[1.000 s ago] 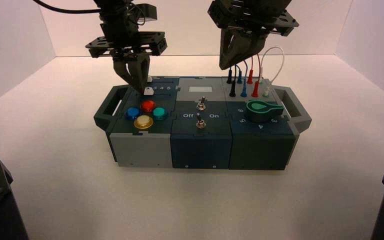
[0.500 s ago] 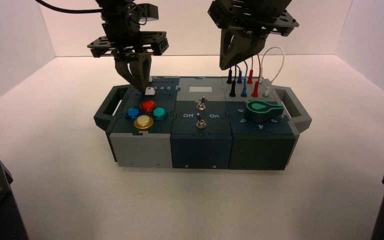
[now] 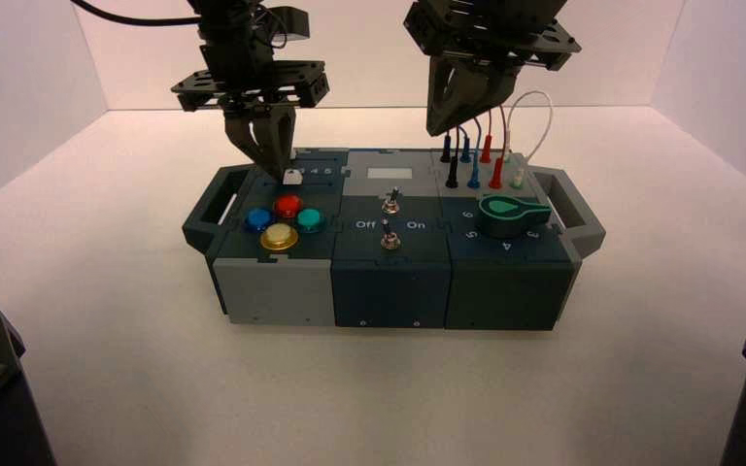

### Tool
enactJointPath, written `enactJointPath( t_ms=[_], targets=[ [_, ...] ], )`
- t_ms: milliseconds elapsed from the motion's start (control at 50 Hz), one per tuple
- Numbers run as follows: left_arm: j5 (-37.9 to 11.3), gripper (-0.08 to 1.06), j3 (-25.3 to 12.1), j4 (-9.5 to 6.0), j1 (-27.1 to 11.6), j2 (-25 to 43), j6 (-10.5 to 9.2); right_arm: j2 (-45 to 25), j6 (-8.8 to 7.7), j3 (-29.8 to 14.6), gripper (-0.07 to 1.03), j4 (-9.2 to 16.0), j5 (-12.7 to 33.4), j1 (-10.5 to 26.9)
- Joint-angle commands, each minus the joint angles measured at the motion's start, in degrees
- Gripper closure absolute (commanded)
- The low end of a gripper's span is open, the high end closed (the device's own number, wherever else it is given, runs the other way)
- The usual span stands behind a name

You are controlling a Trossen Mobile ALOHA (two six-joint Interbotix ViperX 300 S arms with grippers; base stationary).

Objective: Move the bottom slider to position 3.

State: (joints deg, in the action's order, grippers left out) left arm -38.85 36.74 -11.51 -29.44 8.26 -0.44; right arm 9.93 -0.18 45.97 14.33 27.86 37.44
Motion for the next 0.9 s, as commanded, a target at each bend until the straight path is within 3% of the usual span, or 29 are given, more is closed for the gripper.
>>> enactJointPath(
  t_ms=[20,540,900],
  targets=[
    [0.09,1.01,-0.26,0.00,-0.70,0.35,0.18,0.88,-0.18,-1.23,0.99,0.00,-0.18,0.18],
    [0.09,1.01,0.09,0.18,-1.05,0.79,0.18,1.23,-0.09,-0.62,0.99,0.00,-0.18,0.18],
    [0.09,1.01,3.16,1.23,0.62,-4.39,0.09,4.39,-0.09,2.11,0.99,-0.44,0.26,0.18]
  ],
)
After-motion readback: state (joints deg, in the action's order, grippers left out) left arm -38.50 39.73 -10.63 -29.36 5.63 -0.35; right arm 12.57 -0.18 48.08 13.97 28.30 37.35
